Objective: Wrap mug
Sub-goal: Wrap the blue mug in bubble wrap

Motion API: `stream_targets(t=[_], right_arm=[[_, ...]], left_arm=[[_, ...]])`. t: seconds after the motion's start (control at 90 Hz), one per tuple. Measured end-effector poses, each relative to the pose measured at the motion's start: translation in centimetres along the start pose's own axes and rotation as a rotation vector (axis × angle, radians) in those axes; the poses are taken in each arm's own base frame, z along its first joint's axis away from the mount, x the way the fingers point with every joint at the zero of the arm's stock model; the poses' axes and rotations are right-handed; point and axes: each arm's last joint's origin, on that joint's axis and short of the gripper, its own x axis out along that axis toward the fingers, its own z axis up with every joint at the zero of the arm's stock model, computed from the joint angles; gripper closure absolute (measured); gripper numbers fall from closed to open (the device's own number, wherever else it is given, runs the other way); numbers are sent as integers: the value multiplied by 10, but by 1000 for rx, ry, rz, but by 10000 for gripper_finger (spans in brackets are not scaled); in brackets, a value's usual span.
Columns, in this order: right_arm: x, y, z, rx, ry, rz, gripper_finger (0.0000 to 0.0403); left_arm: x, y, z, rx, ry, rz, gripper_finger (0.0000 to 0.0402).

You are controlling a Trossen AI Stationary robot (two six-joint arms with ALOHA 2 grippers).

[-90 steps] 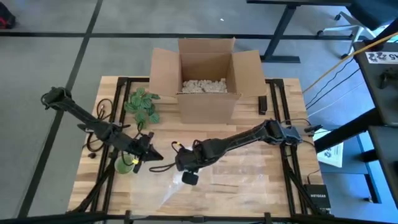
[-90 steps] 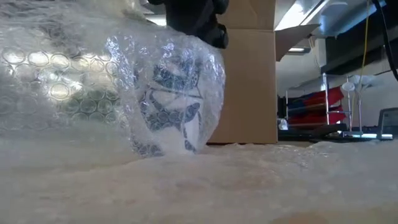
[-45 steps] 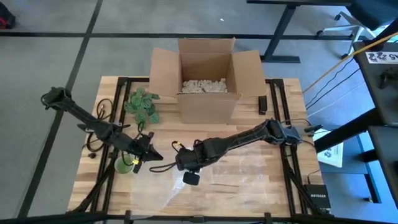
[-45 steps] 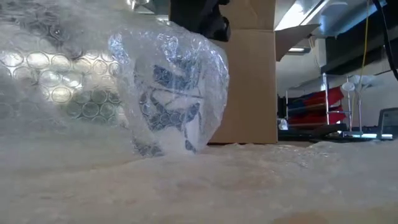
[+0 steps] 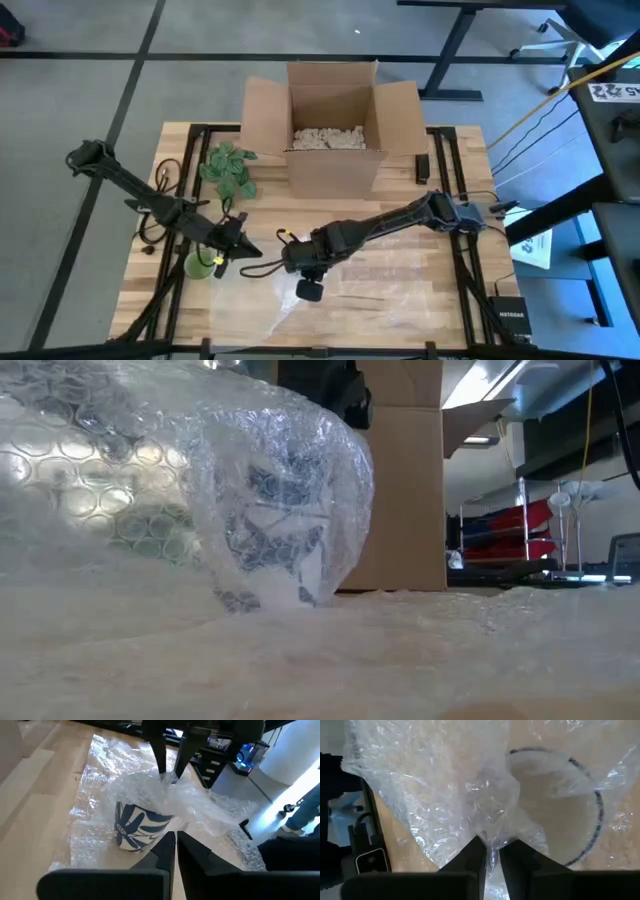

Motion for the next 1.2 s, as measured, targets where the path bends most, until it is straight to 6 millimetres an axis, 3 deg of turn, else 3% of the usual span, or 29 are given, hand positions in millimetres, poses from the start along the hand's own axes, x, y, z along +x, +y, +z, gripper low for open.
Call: stream_targets(t=[0.189, 0.556, 0.722, 1.011, 1.2], right_arm=[[-1, -6, 4, 21, 14, 27, 352], [-3, -17, 11, 26, 40, 76, 252], [-10, -19, 14, 17, 45, 97, 255], [-57, -13, 20, -161, -70, -6, 269], [-55, -19, 18, -185, -54, -79, 270]], left_arm=[[0, 0, 0, 6, 0, 0, 401], [0, 1, -3, 16, 29, 12, 401], [0, 1, -3, 39, 32, 13, 401], [0, 1, -3, 57, 30, 12, 401], [0, 1, -3, 68, 28, 11, 402]])
